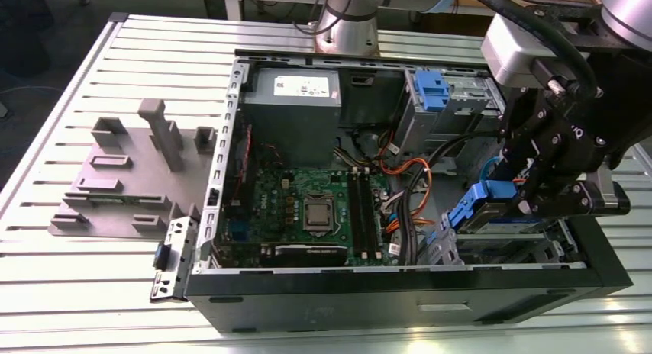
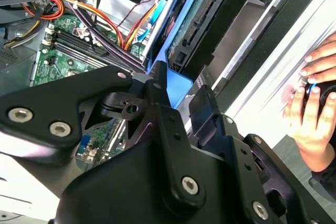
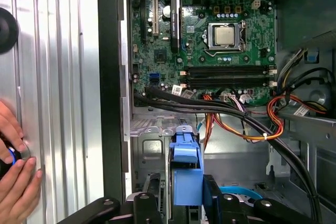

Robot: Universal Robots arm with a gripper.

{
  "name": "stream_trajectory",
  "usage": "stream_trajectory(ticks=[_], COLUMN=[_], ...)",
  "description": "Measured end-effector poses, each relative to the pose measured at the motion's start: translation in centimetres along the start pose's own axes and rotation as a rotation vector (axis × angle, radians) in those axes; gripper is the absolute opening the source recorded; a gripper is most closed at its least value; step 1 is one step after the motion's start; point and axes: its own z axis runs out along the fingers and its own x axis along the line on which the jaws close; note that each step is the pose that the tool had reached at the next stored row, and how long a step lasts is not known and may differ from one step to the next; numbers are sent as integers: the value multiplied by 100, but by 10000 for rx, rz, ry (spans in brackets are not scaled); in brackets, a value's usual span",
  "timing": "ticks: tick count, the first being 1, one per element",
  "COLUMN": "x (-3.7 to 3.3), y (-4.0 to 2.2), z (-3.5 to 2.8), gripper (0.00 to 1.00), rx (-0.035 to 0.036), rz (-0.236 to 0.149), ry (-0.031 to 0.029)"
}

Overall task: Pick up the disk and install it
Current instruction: 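Insert the disk into the insertion slot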

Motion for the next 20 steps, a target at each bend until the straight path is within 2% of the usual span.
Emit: stream_trajectory(ticks=[5, 9, 10, 11, 13, 16, 20], x=[-2, -13, -15, -15, -16, -16, -16], y=[-1, -1, 0, 0, 0, 0, 2], z=[-52, -54, -54, -46, -43, -30, 38], gripper=[43, 43, 43, 43, 43, 43, 43], rx=[0, 0, -2, -6, -10, -10, -9], rz=[0, 0, 1, 4, 6, 6, 5], ry=[2, -5, -35, -139, -224, -241, -237])
